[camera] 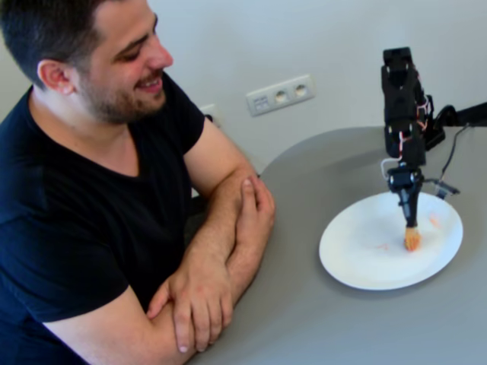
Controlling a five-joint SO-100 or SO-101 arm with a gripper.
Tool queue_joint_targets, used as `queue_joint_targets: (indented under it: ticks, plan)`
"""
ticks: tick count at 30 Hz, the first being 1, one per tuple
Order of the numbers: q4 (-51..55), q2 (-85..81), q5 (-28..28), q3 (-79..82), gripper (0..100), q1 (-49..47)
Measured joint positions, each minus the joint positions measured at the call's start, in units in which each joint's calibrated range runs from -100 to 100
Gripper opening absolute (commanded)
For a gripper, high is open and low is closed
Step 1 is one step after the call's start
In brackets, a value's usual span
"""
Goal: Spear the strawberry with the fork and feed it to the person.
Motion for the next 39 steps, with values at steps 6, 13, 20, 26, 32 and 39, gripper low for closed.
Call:
queue_joint_targets:
  ticks: [6, 13, 20, 26, 32, 39]
  plan:
    - [7.6, -0.7, 0.0, -4.5, 1, 0.0]
    - [12.8, -0.8, -0.3, -4.5, 1, 0.1]
    - [16.4, -1.2, -0.3, -6.6, 1, 0.1]
    - [7.6, -1.2, -0.3, -0.7, 1, 0.5]
    - [4.4, -1.2, -0.2, 1.3, 1, 0.5]
    - [4.5, -1.3, 0.7, 3.1, 1, 0.5]
